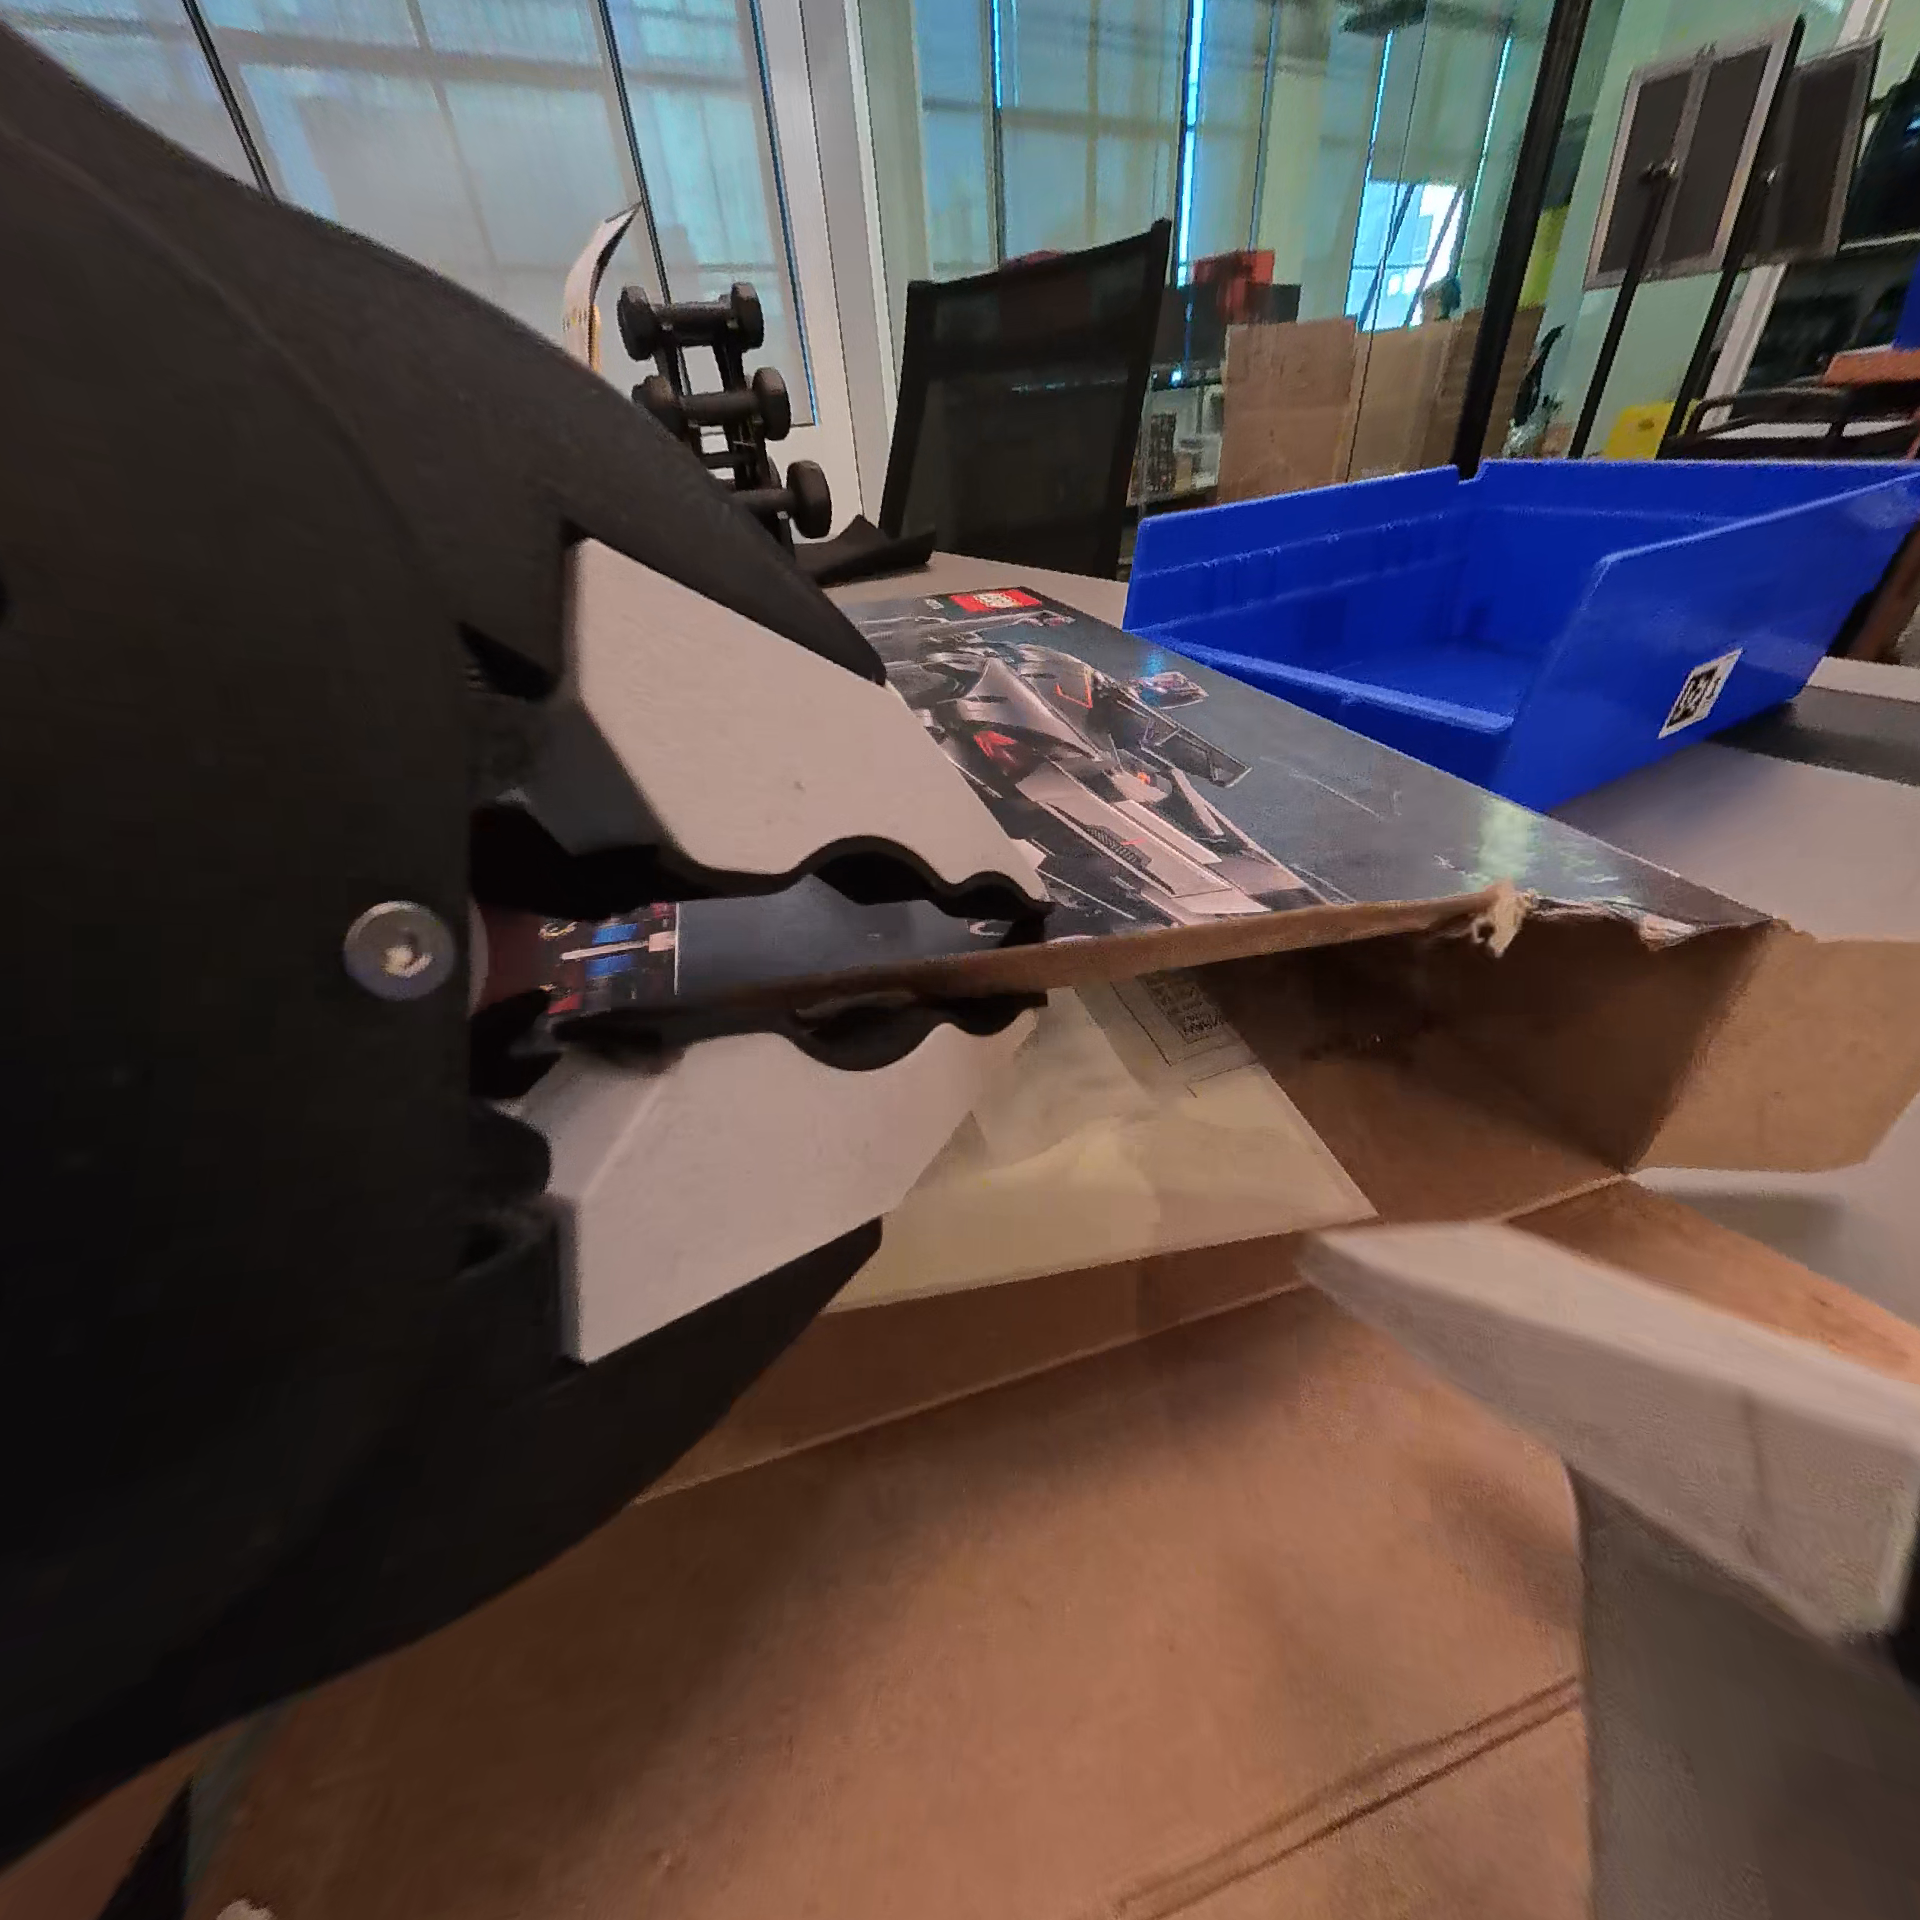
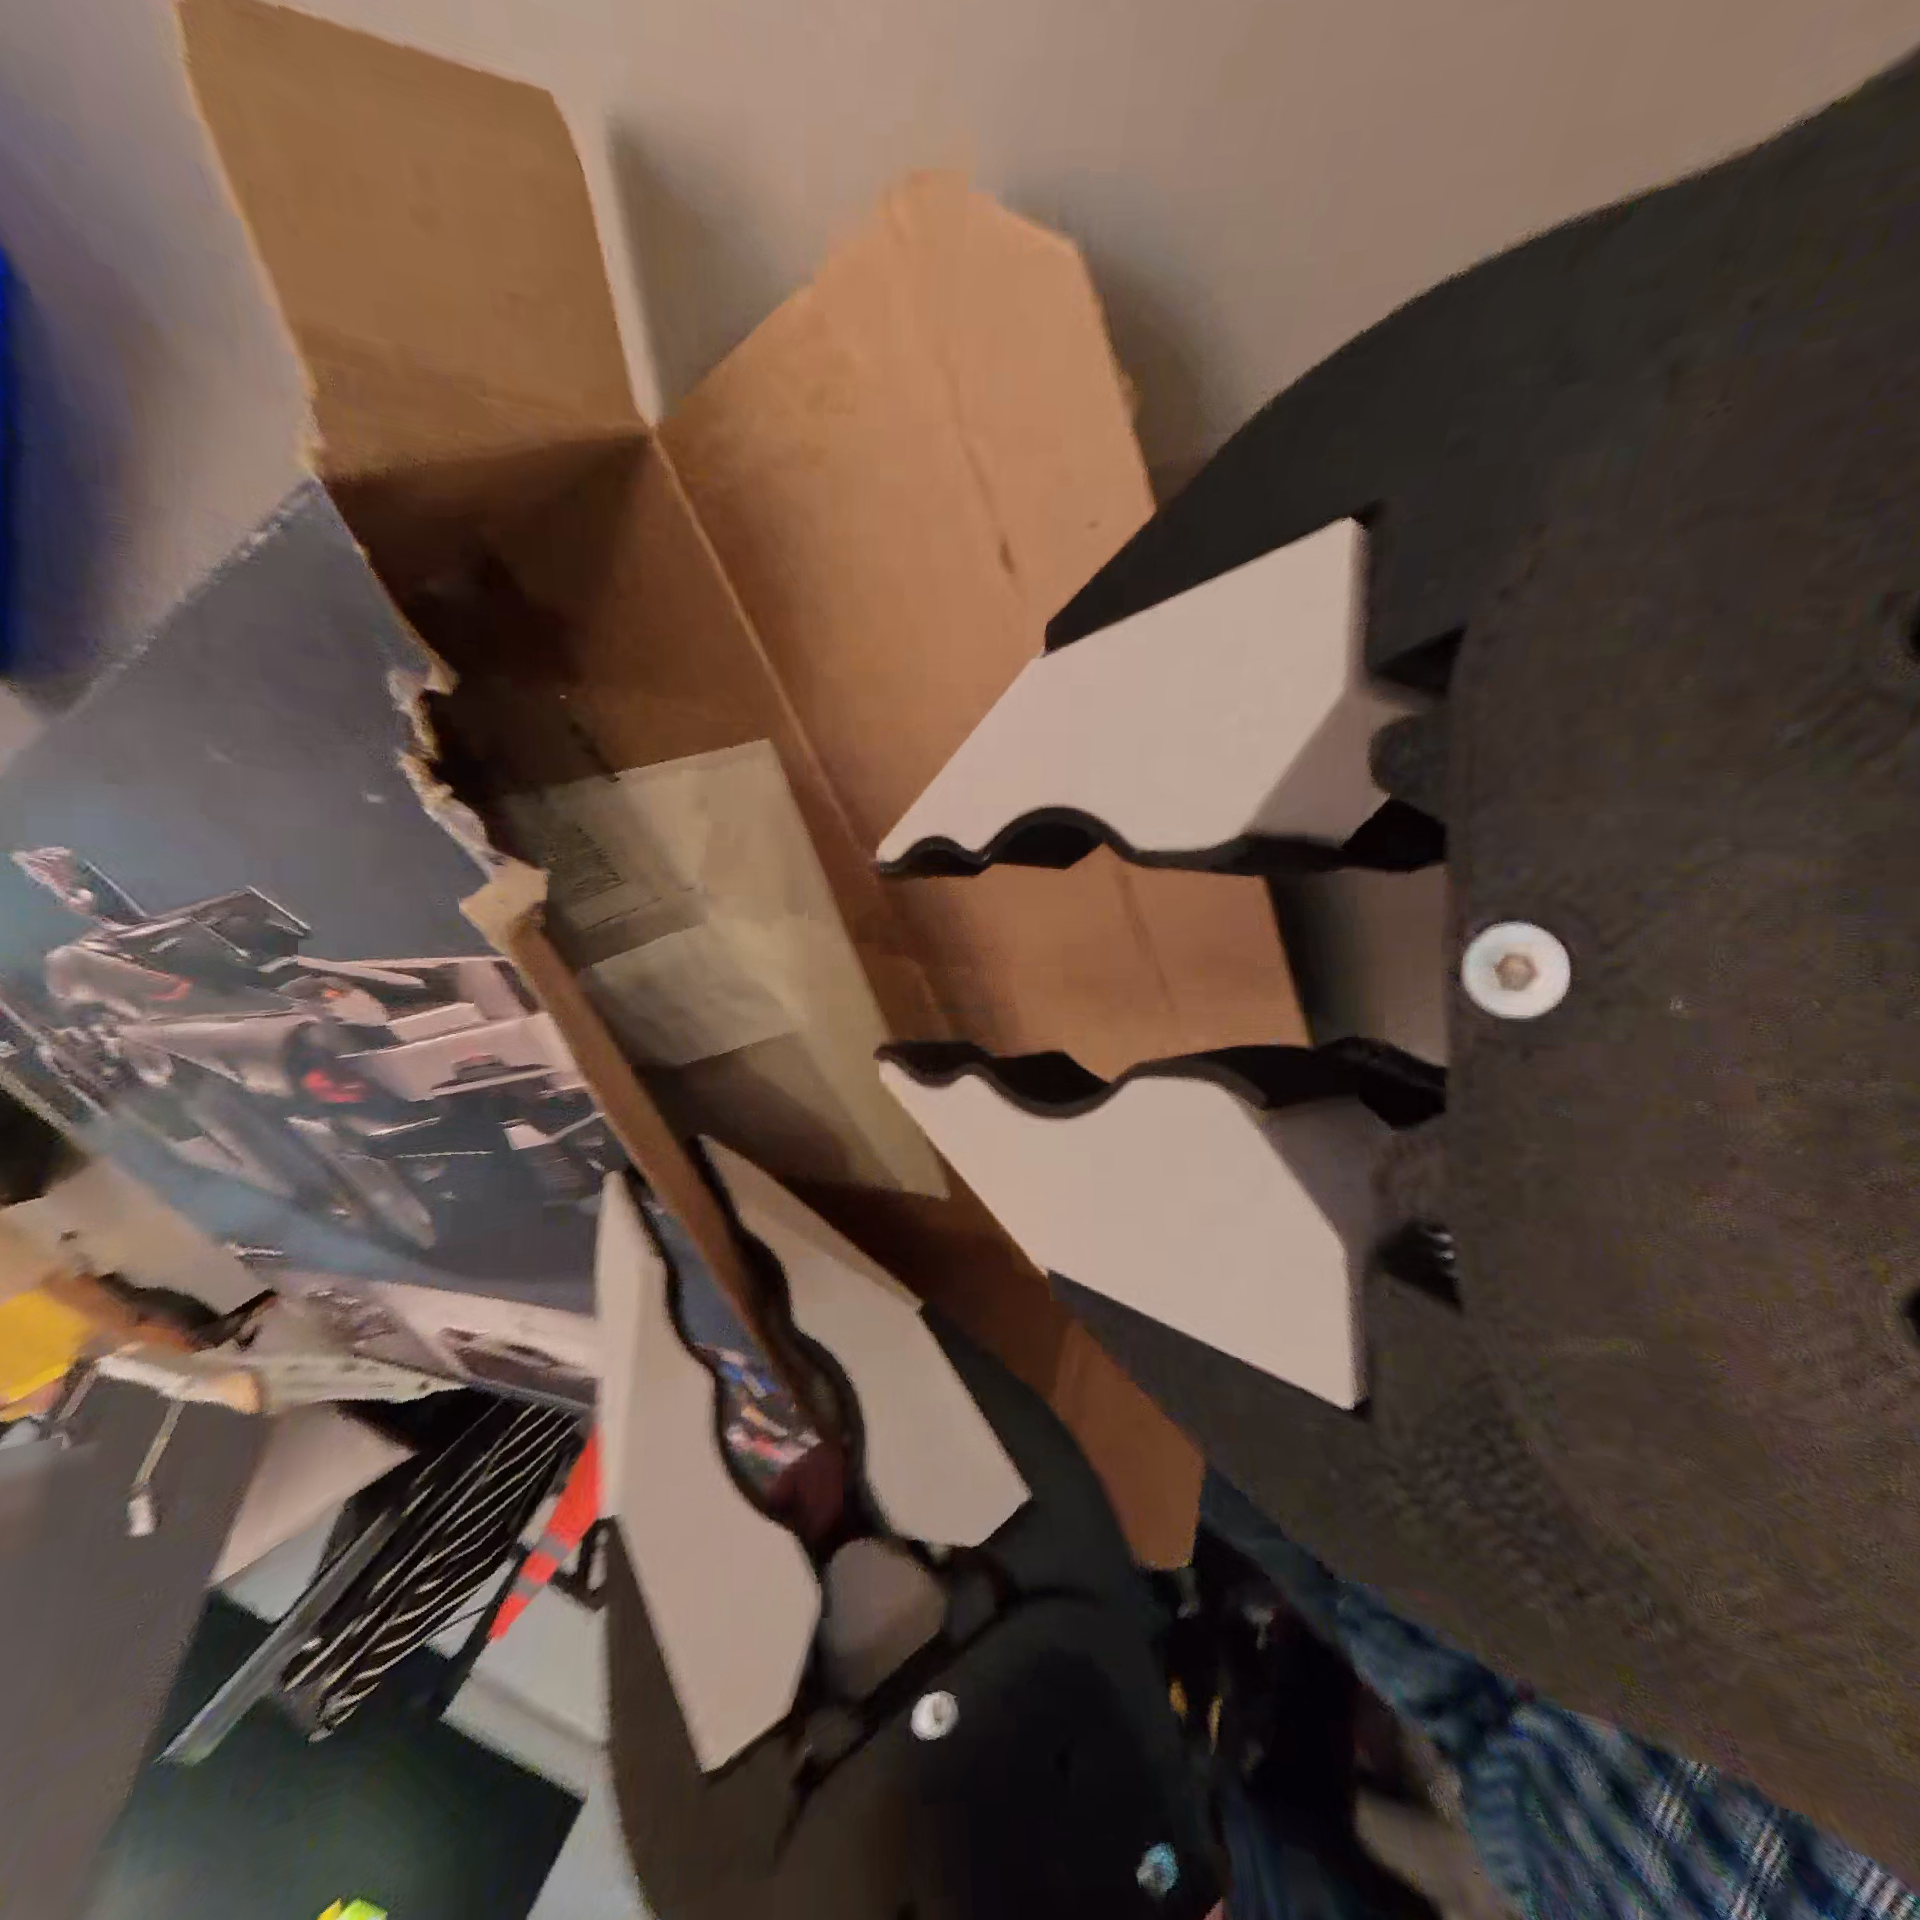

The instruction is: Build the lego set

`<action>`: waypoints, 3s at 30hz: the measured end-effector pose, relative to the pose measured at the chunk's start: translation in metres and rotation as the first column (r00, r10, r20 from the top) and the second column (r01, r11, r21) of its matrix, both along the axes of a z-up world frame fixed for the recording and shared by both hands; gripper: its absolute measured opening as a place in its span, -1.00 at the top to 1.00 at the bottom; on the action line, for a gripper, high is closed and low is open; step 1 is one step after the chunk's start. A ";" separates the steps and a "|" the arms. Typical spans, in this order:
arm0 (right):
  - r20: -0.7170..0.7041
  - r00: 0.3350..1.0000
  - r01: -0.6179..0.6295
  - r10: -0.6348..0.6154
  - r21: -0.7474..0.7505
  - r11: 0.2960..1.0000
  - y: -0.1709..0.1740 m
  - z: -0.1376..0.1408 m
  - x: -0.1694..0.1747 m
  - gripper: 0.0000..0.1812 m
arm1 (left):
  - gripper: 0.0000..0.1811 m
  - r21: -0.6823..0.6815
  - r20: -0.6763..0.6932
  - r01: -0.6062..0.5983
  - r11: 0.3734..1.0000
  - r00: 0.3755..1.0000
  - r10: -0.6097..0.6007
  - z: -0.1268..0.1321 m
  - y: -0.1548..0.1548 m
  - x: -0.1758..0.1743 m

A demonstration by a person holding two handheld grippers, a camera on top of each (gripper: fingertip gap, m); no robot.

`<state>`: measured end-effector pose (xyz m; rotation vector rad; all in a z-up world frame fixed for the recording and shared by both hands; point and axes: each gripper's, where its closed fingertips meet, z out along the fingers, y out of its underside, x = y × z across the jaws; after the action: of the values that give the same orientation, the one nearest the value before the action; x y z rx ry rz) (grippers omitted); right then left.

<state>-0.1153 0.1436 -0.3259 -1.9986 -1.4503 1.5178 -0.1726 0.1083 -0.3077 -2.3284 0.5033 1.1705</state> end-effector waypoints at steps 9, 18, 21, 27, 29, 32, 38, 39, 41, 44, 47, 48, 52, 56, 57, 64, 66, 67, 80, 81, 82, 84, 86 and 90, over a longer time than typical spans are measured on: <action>0.054 0.995 0.085 -0.081 -0.077 0.993 0.012 -0.002 -0.043 0.55 | 0.94 0.043 -0.025 -0.009 0.999 1.000 0.010 0.013 0.007 0.005; 0.131 0.982 0.148 -0.138 -0.067 0.987 0.048 -0.017 -0.058 0.42 | 0.94 0.065 -0.027 0.012 0.998 1.000 -0.010 0.014 0.022 0.021; 0.111 0.980 0.172 -0.162 -0.083 0.982 0.048 -0.022 -0.063 0.43 | 0.95 0.065 -0.024 0.008 0.998 1.000 -0.006 0.012 0.024 0.021; 0.124 0.983 0.152 -0.135 -0.140 0.978 0.038 -0.032 -0.074 0.75 | 0.95 0.063 -0.029 0.009 0.998 1.000 -0.007 0.012 0.027 0.025; 0.128 0.988 0.106 -0.084 -0.173 0.979 0.029 -0.032 -0.078 1.00 | 0.95 0.065 -0.026 0.007 0.998 1.000 -0.006 0.013 0.027 0.024; 0.108 0.992 0.083 -0.064 -0.185 0.979 0.028 -0.028 -0.078 1.00 | 0.94 0.069 -0.009 0.007 0.998 1.000 -0.006 0.014 0.026 0.024; 0.054 0.994 0.107 -0.098 -0.202 0.974 0.034 -0.014 -0.068 1.00 | 0.93 0.085 0.005 0.022 0.996 1.000 -0.023 0.015 0.027 0.027; 0.040 0.994 0.110 -0.104 -0.217 0.970 0.035 -0.009 -0.067 1.00 | 0.93 0.091 0.003 0.021 0.996 1.000 -0.021 0.017 0.027 0.027; 0.021 0.994 0.107 -0.105 -0.240 0.965 0.036 -0.001 -0.063 1.00 | 0.94 0.101 0.002 0.020 0.995 1.000 -0.020 0.019 0.027 0.026; 0.019 0.995 0.102 -0.100 -0.227 0.969 0.034 0.003 -0.057 1.00 | 0.94 0.112 -0.004 0.018 0.994 1.000 -0.017 0.025 0.028 0.024; 0.027 0.992 0.130 -0.127 -0.245 0.961 0.036 -0.001 -0.055 1.00 | 0.94 0.115 -0.002 0.017 0.993 1.000 -0.017 0.026 0.029 0.024; 0.023 0.991 0.135 -0.134 -0.264 0.955 0.036 -0.001 -0.055 1.00 | 0.94 0.114 -0.005 0.017 0.993 1.000 -0.017 0.025 0.029 0.024; 0.050 0.987 0.159 -0.151 -0.289 0.944 0.038 -0.010 -0.055 1.00 | 0.94 0.107 -0.009 0.018 0.994 1.000 -0.017 0.023 0.029 0.024; 0.061 0.989 0.148 -0.136 -0.314 0.938 0.033 -0.011 -0.060 0.71 | 0.95 0.101 -0.021 0.022 0.995 1.000 -0.020 0.018 0.030 0.026; 0.064 0.987 0.159 -0.146 -0.316 0.935 0.034 -0.012 -0.062 0.72 | 0.95 0.100 -0.017 0.021 0.995 1.000 -0.020 0.018 0.030 0.027; 0.078 0.987 0.158 -0.140 -0.338 0.928 0.035 -0.021 -0.077 0.94 | 0.96 0.093 -0.031 0.021 0.995 0.999 -0.018 0.014 0.034 0.028; 0.086 0.987 0.155 -0.133 -0.344 0.926 0.035 -0.022 -0.083 1.00 | 0.96 0.093 -0.030 0.017 0.996 0.999 -0.015 0.017 0.035 0.026; 0.084 0.988 0.148 -0.126 -0.343 0.928 0.035 -0.022 -0.085 1.00 | 0.96 0.091 -0.029 0.012 0.996 1.000 -0.009 0.018 0.034 0.024; -0.004 0.991 0.126 -0.136 -0.340 0.932 0.042 0.007 -0.043 1.00 | 0.94 0.112 -0.011 0.013 0.994 1.000 -0.012 0.027 0.035 0.021; -0.013 0.990 0.126 -0.137 -0.326 0.937 0.042 0.010 -0.038 1.00 | 0.94 0.113 -0.009 0.013 0.994 1.000 -0.012 0.028 0.035 0.021; -0.025 0.990 0.126 -0.141 -0.313 0.941 0.042 0.015 -0.032 1.00 | 0.94 0.110 -0.010 0.012 0.994 1.000 -0.011 0.028 0.035 0.020; -0.050 0.990 0.115 -0.135 -0.290 0.950 0.041 0.028 -0.017 1.00 | 0.93 0.109 0.000 0.010 0.994 1.000 -0.010 0.027 0.036 0.019; -0.062 0.989 0.117 -0.136 -0.247 0.962 0.044 0.037 0.000 1.00 | 0.93 0.112 0.007 0.006 0.994 1.000 -0.007 0.027 0.037 0.019; -0.068 0.985 0.142 -0.160 -0.213 0.967 0.065 0.050 0.037 1.00 | 0.93 0.114 0.027 0.000 0.993 1.000 -0.003 0.024 0.040 0.019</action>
<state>-0.0784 0.2083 -0.2762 -2.0772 -1.1188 1.7242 -0.1531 0.1484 -0.2835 -2.2428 0.4171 1.1346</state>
